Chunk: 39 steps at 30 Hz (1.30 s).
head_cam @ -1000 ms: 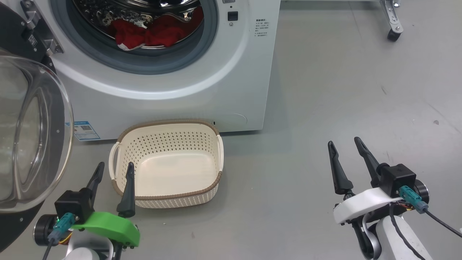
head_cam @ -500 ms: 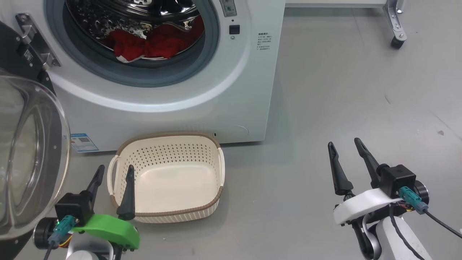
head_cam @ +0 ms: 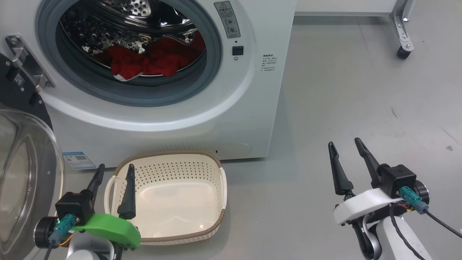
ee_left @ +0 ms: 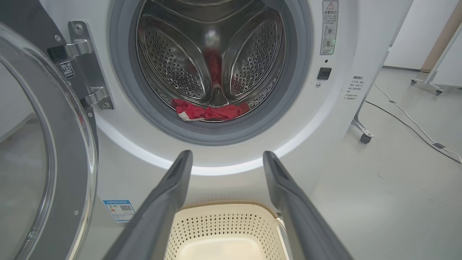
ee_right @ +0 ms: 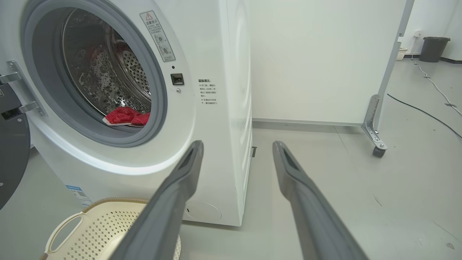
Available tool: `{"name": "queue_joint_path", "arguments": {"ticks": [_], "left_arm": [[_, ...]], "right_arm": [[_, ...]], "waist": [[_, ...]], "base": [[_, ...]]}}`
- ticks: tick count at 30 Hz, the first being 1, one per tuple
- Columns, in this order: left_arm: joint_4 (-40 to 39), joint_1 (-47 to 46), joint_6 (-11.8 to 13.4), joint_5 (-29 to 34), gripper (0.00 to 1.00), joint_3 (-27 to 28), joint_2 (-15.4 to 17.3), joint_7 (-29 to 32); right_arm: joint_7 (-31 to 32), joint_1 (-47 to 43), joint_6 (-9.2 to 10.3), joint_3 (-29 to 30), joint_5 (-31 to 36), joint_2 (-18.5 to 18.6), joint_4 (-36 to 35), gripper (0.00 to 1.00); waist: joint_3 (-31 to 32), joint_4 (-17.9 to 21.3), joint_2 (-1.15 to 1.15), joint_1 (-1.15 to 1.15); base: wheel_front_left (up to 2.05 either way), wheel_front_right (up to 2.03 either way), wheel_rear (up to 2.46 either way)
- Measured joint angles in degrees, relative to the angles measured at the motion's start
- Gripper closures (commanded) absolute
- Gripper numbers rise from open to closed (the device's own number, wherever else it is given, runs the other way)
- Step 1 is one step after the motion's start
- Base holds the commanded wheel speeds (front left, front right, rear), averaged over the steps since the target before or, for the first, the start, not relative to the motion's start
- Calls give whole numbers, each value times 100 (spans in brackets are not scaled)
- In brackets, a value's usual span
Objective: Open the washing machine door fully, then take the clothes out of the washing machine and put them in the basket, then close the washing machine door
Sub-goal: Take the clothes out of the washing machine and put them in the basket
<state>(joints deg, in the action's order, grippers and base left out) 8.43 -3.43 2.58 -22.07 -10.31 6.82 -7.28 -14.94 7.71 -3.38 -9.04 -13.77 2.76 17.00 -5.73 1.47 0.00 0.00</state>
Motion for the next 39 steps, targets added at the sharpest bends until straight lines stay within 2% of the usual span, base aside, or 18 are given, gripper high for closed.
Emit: {"name": "queue_joint_path", "arguments": {"ticks": [15,39], "left_arm": [[-35,2,18,-1,0,-41,-14,64],[-59,11,22,-8,0,-57,-15,64]], "right_arm": [[0,1,1,15,0,0,-2,0],[0,1,53,16,0,0,-1,0]], "waist": [[-14,-27,0,0],[-1,-68,0,0]], "base": [[52,-52,0],[2,-2,0]]}}
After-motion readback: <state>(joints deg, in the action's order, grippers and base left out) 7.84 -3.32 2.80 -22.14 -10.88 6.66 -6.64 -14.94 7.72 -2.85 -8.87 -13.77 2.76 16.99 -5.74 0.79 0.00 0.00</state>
